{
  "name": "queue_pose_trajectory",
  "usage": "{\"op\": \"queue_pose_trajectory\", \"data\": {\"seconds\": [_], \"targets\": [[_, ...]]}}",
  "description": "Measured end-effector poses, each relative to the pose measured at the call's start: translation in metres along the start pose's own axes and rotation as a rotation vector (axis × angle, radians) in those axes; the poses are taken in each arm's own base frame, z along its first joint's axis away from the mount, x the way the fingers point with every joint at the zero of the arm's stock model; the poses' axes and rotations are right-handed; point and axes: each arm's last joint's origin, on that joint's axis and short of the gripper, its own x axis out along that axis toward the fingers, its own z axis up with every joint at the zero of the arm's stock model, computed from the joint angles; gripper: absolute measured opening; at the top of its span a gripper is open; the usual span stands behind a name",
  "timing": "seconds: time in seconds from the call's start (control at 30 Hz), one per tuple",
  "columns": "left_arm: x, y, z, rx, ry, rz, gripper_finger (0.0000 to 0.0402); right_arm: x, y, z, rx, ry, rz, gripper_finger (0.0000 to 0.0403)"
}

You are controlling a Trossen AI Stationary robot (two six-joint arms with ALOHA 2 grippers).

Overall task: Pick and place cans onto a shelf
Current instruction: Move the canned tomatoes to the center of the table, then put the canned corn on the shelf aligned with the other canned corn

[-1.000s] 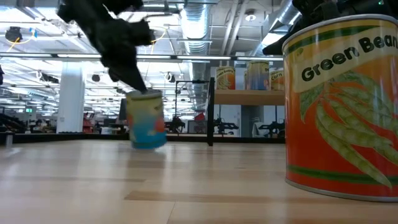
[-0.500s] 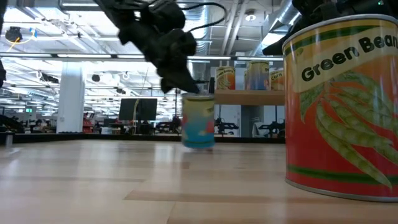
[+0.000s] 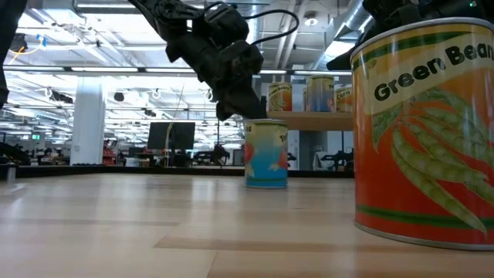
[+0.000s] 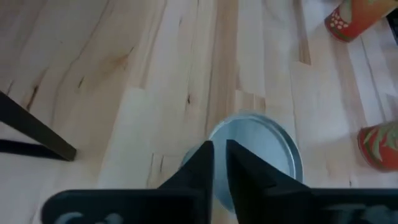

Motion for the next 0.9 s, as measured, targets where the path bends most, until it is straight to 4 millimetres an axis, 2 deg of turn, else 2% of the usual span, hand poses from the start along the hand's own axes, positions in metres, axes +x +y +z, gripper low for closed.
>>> {"op": "queue_pose_trajectory", "data": {"seconds": [0.13, 0.27, 0.43, 0.53, 0.67, 0.8, 0.9], "targets": [[-0.007, 0.001, -0.001, 0.043, 0.025, 0.012, 0.0059, 0.000, 0.000, 0.000, 0.000, -0.001, 0.000, 0.0014], [-0.029, 0.000, 0.003, 0.106, 0.020, 0.034, 0.0081, 0.000, 0.000, 0.002, 0.000, 0.004, 0.001, 0.0017], [-0.062, -0.019, -0.001, 0.266, -0.123, 0.042, 0.0067, -0.003, 0.002, 0.016, -0.003, 0.027, 0.015, 0.0012], [-0.074, -0.029, -0.020, 0.320, -0.256, 0.024, 0.0040, -0.008, 0.007, 0.030, 0.005, 0.083, 0.021, 0.0006], [-0.083, -0.032, -0.054, 0.351, -0.462, 0.011, 0.0007, -0.018, 0.016, 0.042, 0.045, 0.198, -0.007, 0.0006], [-0.089, -0.030, -0.085, 0.368, -0.649, -0.001, 0.0005, -0.026, 0.031, 0.047, 0.158, 0.328, 0.015, 0.0010], [-0.089, -0.027, -0.105, 0.381, -0.709, 0.001, 0.0008, -0.031, 0.050, 0.047, 0.214, 0.462, 0.019, 0.0011]]}}
